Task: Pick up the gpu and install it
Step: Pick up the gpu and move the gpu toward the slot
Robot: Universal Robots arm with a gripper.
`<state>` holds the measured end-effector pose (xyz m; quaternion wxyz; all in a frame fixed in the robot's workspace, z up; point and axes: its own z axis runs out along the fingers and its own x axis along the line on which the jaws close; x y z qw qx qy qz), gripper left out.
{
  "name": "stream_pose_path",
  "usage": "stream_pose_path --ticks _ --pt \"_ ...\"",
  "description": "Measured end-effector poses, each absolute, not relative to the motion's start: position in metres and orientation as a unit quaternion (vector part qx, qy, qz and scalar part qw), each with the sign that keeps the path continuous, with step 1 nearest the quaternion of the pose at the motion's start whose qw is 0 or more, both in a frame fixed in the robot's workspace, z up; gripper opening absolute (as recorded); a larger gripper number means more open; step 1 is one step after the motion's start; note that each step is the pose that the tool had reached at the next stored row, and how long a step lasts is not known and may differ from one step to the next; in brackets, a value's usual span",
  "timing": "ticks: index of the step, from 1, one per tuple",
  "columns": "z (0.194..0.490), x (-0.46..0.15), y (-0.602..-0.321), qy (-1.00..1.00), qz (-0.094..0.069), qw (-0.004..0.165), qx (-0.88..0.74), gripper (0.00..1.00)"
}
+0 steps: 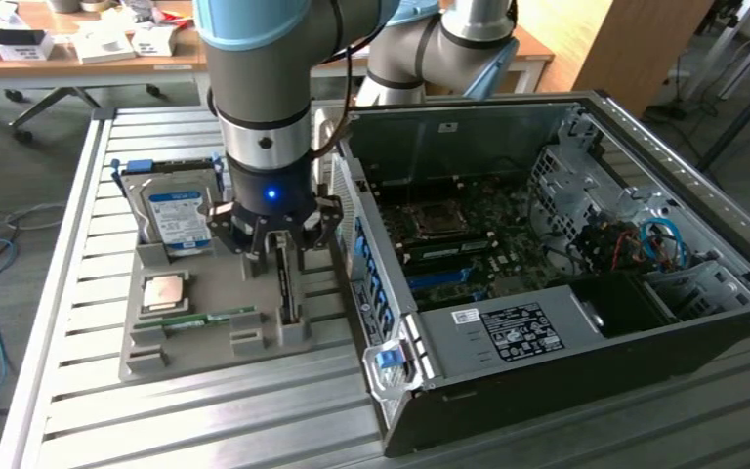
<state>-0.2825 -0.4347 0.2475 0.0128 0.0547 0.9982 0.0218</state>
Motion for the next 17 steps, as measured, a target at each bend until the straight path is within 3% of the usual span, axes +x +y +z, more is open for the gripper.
stream_pose_path --ticks 17 --pt "0.236 -0.283 -0.429 0.998 0.022 0.013 0.054 0.49"
